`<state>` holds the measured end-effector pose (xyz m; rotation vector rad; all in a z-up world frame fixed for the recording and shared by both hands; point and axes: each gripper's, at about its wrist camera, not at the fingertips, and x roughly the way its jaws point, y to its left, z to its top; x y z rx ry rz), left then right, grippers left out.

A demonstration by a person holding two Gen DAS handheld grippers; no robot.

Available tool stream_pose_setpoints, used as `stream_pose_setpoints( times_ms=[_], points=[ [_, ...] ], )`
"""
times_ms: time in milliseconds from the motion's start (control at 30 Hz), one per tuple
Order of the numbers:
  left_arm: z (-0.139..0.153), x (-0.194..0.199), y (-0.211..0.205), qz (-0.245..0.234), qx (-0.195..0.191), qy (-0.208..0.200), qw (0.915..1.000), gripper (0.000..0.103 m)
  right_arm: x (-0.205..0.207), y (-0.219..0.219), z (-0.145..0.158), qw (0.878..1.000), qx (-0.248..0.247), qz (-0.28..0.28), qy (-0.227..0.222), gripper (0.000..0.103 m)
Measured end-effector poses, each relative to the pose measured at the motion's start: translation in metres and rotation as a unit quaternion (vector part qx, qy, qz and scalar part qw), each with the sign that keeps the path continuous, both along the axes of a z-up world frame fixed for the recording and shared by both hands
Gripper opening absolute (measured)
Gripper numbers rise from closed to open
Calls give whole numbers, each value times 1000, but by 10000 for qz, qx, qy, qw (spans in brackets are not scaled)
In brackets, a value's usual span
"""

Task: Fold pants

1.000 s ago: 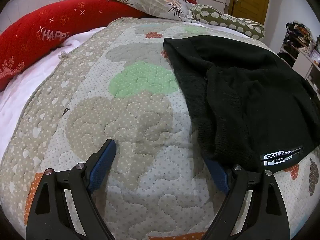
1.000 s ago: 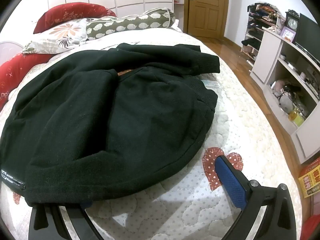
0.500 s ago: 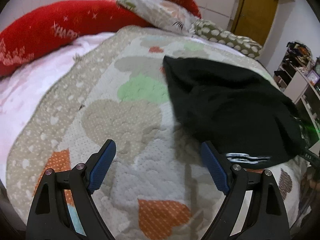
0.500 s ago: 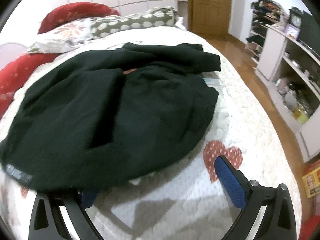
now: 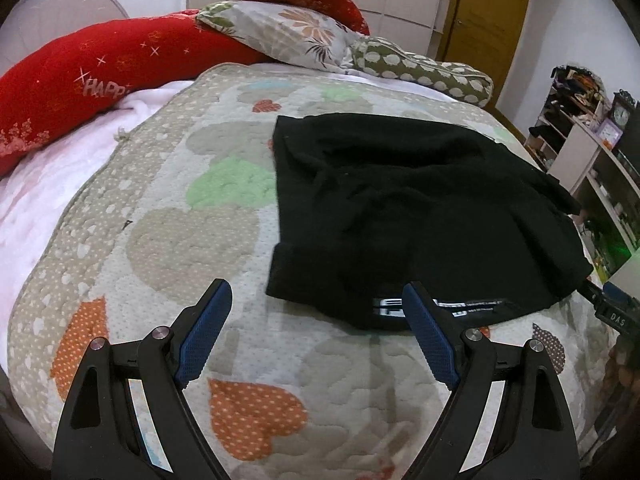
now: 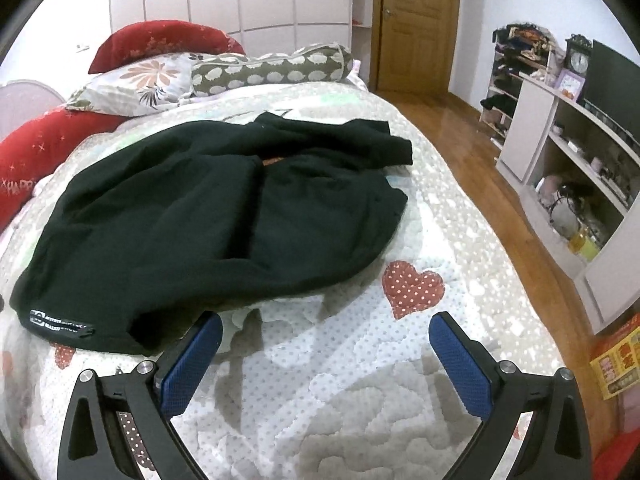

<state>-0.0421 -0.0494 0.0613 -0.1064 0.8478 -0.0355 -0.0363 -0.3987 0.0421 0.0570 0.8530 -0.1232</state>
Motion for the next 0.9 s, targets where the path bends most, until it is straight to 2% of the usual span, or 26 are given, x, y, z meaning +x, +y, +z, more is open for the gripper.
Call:
stream_pose_setpoints(
  times_ms=[200,433,700,900],
  points=[
    [-1,-1,-7,-52,-39,-12,10000,87,0,1,2,10000,-15,50,-49,103],
    [-11,1,0,45,-386,93,9992,87,2,-8,-1,9998,202,-5,-55,103],
    [-34,10,24,487,-1051,486,9921,87,6,-37,-3,9966,779,-187,-166,103],
    [-36,26,1,170,-1274,560,9901,87,26,-54,-11,9892,1438,-250,-147,103]
  ],
)
